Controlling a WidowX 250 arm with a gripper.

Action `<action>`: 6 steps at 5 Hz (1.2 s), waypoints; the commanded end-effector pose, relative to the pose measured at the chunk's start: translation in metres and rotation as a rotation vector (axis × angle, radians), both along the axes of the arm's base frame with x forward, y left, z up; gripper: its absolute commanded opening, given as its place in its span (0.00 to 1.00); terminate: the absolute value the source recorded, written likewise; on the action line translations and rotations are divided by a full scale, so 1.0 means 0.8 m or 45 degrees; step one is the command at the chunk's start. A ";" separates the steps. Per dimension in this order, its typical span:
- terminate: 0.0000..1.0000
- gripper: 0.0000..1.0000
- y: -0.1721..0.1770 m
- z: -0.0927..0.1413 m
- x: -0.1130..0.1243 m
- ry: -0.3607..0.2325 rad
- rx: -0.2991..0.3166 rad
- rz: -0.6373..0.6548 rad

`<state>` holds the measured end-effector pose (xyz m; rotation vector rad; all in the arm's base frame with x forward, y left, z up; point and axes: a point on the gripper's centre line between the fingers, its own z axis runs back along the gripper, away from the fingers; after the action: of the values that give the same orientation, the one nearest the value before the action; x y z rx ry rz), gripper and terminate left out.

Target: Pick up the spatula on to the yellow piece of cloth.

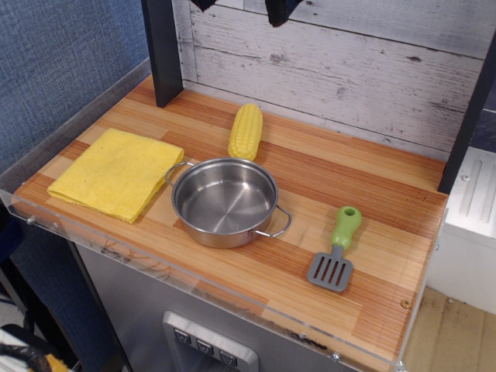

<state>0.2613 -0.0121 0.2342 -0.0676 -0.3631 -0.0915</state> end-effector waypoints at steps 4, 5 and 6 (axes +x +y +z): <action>0.00 1.00 0.026 0.017 0.035 -0.115 -0.086 0.142; 0.00 1.00 0.030 -0.019 0.048 -0.133 -0.099 0.132; 0.00 1.00 0.027 -0.054 0.057 -0.136 -0.106 0.142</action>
<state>0.3059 0.0099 0.1790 -0.1261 -0.4400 0.0378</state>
